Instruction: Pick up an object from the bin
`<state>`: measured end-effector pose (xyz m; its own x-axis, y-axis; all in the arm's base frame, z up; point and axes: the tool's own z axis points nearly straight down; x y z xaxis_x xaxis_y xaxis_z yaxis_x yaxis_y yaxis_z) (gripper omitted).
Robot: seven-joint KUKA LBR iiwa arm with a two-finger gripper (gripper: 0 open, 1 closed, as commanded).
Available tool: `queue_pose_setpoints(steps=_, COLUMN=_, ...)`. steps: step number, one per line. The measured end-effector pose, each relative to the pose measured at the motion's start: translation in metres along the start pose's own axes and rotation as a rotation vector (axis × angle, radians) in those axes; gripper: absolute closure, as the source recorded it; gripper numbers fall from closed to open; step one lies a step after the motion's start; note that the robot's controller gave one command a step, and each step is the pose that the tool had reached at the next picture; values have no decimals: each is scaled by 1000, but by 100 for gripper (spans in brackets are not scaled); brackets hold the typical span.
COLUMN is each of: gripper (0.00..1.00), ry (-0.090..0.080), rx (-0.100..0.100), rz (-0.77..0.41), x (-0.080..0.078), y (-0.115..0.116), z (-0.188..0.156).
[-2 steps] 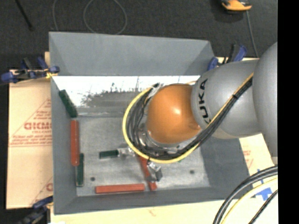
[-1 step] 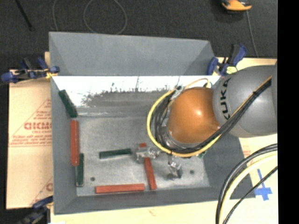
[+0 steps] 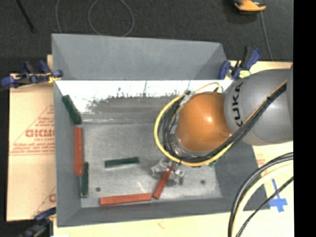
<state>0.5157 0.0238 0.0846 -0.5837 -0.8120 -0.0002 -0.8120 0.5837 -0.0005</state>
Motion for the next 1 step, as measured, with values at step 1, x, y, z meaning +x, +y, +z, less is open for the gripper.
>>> queue_pose_setpoints(steps=1, gripper=100, ry=-7, rx=7, rz=-16, x=-12, y=28, z=-148)
